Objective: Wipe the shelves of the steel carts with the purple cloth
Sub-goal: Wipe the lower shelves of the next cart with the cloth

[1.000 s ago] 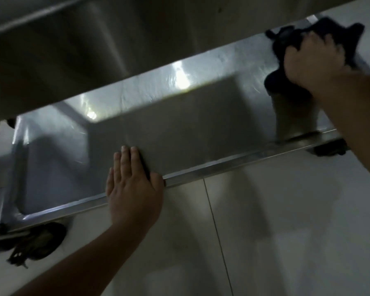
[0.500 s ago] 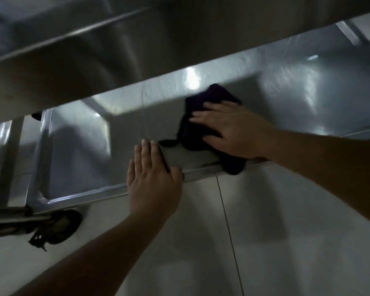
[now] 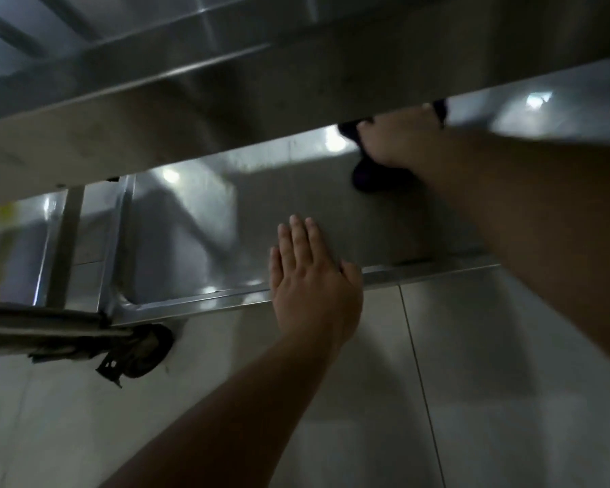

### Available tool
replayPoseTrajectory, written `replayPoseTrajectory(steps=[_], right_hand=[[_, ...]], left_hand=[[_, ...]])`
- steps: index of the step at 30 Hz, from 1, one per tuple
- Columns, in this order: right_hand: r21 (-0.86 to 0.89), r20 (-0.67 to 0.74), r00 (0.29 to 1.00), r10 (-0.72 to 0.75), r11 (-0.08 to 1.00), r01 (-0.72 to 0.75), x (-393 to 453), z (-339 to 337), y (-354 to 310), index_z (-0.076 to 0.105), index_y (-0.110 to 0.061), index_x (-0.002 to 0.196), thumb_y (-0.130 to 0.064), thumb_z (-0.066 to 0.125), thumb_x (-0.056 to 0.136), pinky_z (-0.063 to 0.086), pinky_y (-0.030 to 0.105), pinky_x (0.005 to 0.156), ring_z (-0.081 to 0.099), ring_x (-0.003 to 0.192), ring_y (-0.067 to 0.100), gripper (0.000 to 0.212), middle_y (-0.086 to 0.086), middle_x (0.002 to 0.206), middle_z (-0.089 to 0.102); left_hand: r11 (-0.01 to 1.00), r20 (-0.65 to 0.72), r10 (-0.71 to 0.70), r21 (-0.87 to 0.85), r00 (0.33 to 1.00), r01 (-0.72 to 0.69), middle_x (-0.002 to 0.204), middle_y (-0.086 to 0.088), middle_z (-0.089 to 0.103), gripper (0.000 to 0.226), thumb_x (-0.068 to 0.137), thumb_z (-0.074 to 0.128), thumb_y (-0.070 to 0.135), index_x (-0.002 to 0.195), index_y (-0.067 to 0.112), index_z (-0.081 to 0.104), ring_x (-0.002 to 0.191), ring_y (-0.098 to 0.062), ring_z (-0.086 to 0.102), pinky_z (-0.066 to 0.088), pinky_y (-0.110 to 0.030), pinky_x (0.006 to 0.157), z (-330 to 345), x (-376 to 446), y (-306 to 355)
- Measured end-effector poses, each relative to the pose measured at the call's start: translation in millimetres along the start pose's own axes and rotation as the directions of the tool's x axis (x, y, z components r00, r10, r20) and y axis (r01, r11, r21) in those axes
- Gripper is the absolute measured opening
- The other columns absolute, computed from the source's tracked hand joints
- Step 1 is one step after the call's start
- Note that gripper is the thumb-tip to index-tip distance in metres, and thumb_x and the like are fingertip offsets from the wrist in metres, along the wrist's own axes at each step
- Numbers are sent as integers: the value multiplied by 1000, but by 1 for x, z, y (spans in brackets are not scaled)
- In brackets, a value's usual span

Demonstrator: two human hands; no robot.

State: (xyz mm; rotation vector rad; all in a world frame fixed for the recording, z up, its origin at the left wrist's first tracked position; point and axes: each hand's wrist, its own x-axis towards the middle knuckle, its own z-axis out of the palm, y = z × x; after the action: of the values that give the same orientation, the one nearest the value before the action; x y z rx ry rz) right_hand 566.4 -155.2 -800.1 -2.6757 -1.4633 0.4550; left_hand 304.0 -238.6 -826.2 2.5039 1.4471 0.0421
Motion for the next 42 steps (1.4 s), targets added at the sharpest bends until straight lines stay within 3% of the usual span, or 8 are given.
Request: replayPoseTrajectory(steps=[4, 9, 14, 18, 22, 31, 37, 42], right_hand=[[-42, -38, 932, -359, 933, 358, -41, 28, -73, 31, -32, 162, -50, 36, 106, 12, 47, 126, 21, 157, 22, 59, -10, 170, 29], [-42, -13, 824, -566, 824, 566, -93, 33, -18, 37, -34, 160, -53, 36, 105, 8, 40, 128, 20, 158, 14, 59, -15, 166, 33], [-50, 15, 859, -512, 858, 512, -132, 21, 73, 40, -33, 158, -61, 32, 100, 13, 41, 126, 23, 157, 17, 65, -14, 163, 35], [35, -164, 985, -48, 998, 54, -102, 12, 70, 42, -22, 157, -54, 35, 101, 27, 55, 122, 36, 148, 37, 65, 10, 160, 44], [129, -169, 945, 279, 957, -259, -48, 18, -11, 28, -21, 163, -47, 26, 106, 8, 55, 128, 14, 158, 32, 63, 2, 171, 24], [71, -40, 942, -334, 939, 336, -80, 67, -186, 33, -29, 162, -50, 33, 104, 5, 46, 127, 15, 159, 21, 62, -9, 170, 28], [5, 18, 857, -515, 857, 515, -156, 77, -130, 32, -36, 162, -63, 21, 100, 2, 38, 129, 12, 159, 11, 69, -18, 168, 27], [-10, -144, 909, -391, 919, 393, -190, 62, -35, 46, -25, 156, -57, 36, 101, 22, 44, 126, 33, 153, 21, 65, -5, 162, 43]], left_hand=[[992, 141, 40, -122, 989, -23, 178, 0, -7, 83, 100, 39, 49, 170, 21, 4, 162, -15, -13, -10, -32, 127, -15, 10, -9], [976, 74, 213, 33, 974, -215, 143, 0, 52, 42, 92, 41, 48, 124, 29, 60, 128, -28, 54, 49, -42, 102, -69, 25, -93], [997, 119, -62, 43, 991, 57, 175, 0, 12, 67, 105, 38, 62, 164, 36, 21, 161, -26, 12, 19, -57, 127, -82, 46, -210], [999, 18, -40, 17, 999, 40, 178, 5, -2, 84, 97, 20, 77, 169, 38, 4, 162, -14, -5, 3, -41, 127, -65, 43, -227], [998, -4, -62, 30, 998, 62, 178, 4, -2, 83, 97, 19, 75, 169, 36, 5, 162, -13, -7, 2, -39, 130, -63, 46, -230], [998, -55, -66, -28, 996, 65, 178, 7, 6, 71, 102, 18, 61, 168, 39, 9, 162, -9, -1, 5, -38, 130, -60, 49, -232], [997, -68, -74, -44, 995, 71, 177, 9, 7, 69, 103, 19, 60, 168, 39, 9, 162, -7, 0, 5, -35, 129, -59, 48, -231], [996, -56, -75, -52, 996, 72, 177, 6, 8, 73, 100, 20, 62, 168, 37, 13, 162, -11, 3, 9, -41, 130, -64, 45, -226]])
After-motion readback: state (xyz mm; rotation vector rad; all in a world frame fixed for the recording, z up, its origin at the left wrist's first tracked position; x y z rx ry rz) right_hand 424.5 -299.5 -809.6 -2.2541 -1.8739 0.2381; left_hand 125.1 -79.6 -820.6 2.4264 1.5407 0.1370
